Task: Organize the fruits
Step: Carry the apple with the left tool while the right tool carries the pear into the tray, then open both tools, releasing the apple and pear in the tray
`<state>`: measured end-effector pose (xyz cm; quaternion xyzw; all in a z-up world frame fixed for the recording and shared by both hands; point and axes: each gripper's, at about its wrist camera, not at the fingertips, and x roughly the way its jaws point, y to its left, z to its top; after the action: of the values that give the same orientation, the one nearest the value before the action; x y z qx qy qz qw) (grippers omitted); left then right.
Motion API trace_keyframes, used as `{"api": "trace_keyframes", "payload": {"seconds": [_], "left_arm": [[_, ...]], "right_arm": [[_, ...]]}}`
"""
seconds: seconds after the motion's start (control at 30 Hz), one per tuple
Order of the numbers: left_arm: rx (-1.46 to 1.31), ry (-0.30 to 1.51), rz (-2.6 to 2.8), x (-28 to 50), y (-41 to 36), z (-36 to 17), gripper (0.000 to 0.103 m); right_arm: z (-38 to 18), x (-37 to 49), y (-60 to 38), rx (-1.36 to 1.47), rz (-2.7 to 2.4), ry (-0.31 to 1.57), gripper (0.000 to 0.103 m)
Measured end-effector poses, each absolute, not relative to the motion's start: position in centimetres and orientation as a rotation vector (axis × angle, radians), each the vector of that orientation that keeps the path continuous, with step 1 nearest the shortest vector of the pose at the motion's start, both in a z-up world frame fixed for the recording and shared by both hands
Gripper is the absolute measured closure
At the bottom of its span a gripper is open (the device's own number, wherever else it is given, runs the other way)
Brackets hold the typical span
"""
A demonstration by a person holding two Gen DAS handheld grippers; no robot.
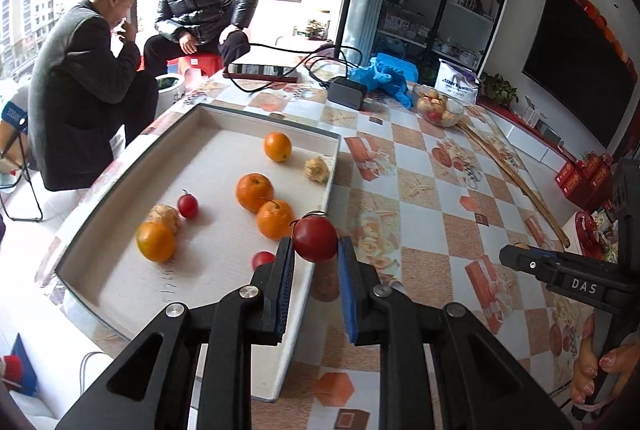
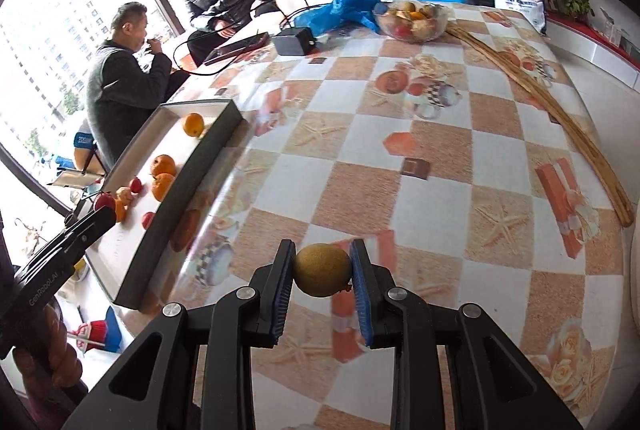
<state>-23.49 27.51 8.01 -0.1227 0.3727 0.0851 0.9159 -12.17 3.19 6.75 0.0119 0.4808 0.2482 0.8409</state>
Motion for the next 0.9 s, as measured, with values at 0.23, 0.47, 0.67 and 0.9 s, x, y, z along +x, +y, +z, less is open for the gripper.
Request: {"api": "trace_keyframes", "payload": {"seconds": [0.23, 0.47, 0.67, 0.9], "left_arm": [[-0.262, 0.913, 0.315, -23.5, 33.3, 5.1, 0.080], [-0.279, 1.012, 0.350, -22.7, 34.9, 2.7, 0.078], [-0.248, 1.036, 0.370, -22.2, 35.2, 2.1, 0.032], [-0.222, 1.017, 0.394, -22.3, 35.5, 2.7, 0.008]], "right_arm": [[7.5, -10.9, 13.5, -0.019, 0.712, 1.056, 0.074], [5.6, -9.7, 23.0, -0.172, 0.785, 1.132, 0.074], [4.3, -8.8, 26.2, -0.280, 0.803, 1.183, 0.074], [6.1, -8.8, 26.1, -0.315, 0.805, 1.129, 0.000]]}}
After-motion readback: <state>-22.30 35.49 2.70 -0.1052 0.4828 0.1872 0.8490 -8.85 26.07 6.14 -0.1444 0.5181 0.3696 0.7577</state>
